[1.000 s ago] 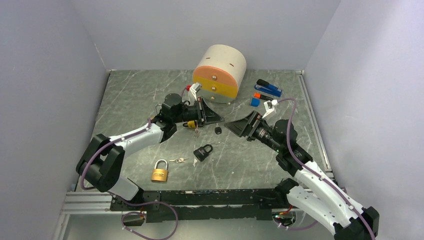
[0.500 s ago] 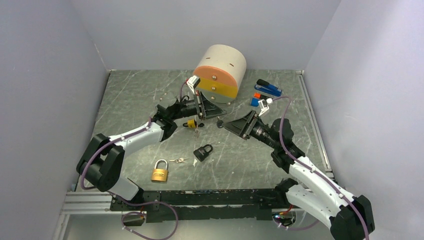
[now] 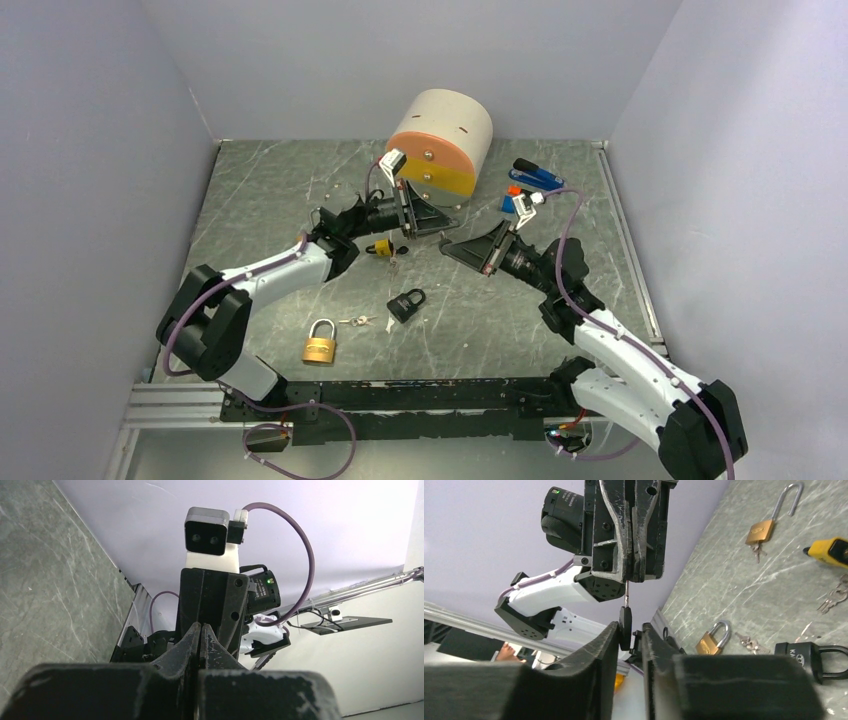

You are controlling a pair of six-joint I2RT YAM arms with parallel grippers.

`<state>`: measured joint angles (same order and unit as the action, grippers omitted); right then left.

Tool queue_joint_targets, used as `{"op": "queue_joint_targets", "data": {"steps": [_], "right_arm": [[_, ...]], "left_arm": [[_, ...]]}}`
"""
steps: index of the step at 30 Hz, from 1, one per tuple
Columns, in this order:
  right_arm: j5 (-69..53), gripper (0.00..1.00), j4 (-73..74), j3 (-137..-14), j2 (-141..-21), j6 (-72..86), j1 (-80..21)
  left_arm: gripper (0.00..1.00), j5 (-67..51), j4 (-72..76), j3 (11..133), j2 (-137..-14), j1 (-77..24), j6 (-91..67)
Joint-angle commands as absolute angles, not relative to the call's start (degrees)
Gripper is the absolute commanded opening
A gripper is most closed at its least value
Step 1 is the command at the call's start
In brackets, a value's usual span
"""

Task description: Unlock with the key

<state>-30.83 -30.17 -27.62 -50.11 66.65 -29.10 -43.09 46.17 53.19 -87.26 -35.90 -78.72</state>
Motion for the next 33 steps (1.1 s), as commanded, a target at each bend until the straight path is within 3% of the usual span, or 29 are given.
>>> {"op": "queue_joint_targets", "data": {"steps": [1,3,5,8,11,15,18,23,33], "right_arm": [[-33.6,0.18,-35.55,-28.99,-50.38,67.73,-28.62],[-33.77,0.04,-35.12,-28.66,-49.83,67.38,-28.31],[-33.31,0.0,-32.68,-28.81,-49.12,66.06,-28.06],[-32.8,0.0,-30.18,-28.53,-47.86,63.68,-27.71],[-32.53,0.0,-27.71,-27.21,-46.18,61.91,-27.24],[-32.19,0.0,-24.15,-24.3,-41.92,59.13,-26.53],[-31.56,0.0,-21.24,-22.39,-38.96,56.99,-26.21],[-29.68,0.0,-13.13,-21.58,-35.79,53.11,-26.07],[-20.82,0.0,4.35,-22.33,-30.75,46.76,-25.94]], "left_arm": [[0.03,-40.37,47.34,55.71,-87.35,-37.13,-77.43],[0.03,-39.28,47.05,55.57,-87.28,-37.49,-77.13],[0.06,-38.3,45.35,55.4,-86.82,-37.53,-76.51],[0.43,-34.96,38.13,55.04,-84.45,-37.5,-73.1],[0.7,-28.74,26.73,55.06,-80.64,-37.48,-68.99],[0.88,-21.81,14.62,55.5,-75.57,-37.54,-63.68],[0.94,-16.36,1.58,57.49,-71.86,-37.62,-57.73],[0.94,-7.78,-17.16,61.0,-71.94,-38.73,-47.27],[0.91,4.28,-35.92,68.73,-90.93,-48.24,-38.61]]}}
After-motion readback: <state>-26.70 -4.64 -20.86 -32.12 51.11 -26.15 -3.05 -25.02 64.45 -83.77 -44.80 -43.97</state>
